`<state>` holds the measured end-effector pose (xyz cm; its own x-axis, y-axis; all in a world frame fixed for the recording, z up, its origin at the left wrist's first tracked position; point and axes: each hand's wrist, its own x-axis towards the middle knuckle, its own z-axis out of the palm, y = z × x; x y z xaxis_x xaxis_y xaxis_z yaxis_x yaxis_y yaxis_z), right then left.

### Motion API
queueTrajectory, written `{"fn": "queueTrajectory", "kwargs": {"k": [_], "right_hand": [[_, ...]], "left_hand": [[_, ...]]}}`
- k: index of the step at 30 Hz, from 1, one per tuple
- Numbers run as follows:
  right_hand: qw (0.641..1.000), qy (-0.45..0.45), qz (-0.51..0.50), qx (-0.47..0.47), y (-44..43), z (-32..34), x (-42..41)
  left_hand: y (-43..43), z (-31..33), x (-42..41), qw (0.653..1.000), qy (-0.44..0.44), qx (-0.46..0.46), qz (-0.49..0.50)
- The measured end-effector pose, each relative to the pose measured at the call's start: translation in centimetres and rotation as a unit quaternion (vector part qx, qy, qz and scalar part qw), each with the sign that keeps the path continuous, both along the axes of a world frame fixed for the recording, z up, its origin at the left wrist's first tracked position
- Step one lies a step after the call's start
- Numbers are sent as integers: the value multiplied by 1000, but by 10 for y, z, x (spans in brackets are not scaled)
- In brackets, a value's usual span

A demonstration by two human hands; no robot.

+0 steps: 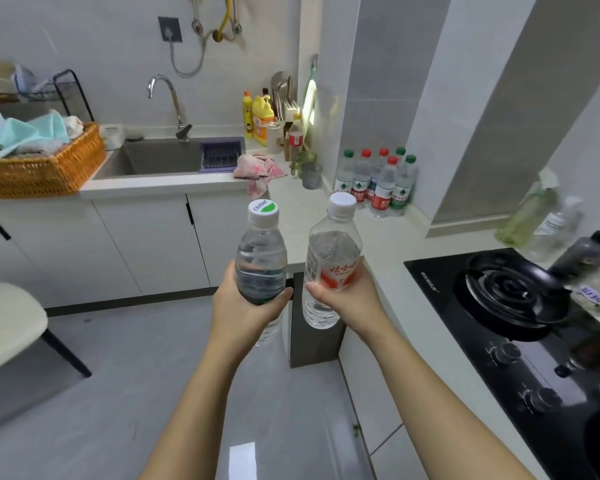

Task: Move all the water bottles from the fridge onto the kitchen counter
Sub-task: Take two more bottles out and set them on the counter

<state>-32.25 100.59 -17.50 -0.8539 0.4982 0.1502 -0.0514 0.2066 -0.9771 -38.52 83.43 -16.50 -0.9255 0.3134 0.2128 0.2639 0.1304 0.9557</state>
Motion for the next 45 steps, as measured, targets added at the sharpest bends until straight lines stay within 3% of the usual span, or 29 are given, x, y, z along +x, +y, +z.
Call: {"fn": "queueTrajectory", "kwargs": {"k": [11,20,30,39,45], "right_hand": [[999,-19,-46,2,75,-15,-47],[993,-52,-105,2,145,-25,-144],[981,-79,-176,-18,199,-47,-211],[972,-111,-203,-29,265,-87,-246],[970,-138,-199,-24,319,-116,-270]], "left_hand": [[82,-16,-59,999,-15,15,-44],[158,-24,-168,993,-42,7,-109],[215,-41,-254,984,-42,-29,-171],[279,-77,-292,972,-30,-115,-204],[329,-105,-309,976,-27,-142,-163]]}}
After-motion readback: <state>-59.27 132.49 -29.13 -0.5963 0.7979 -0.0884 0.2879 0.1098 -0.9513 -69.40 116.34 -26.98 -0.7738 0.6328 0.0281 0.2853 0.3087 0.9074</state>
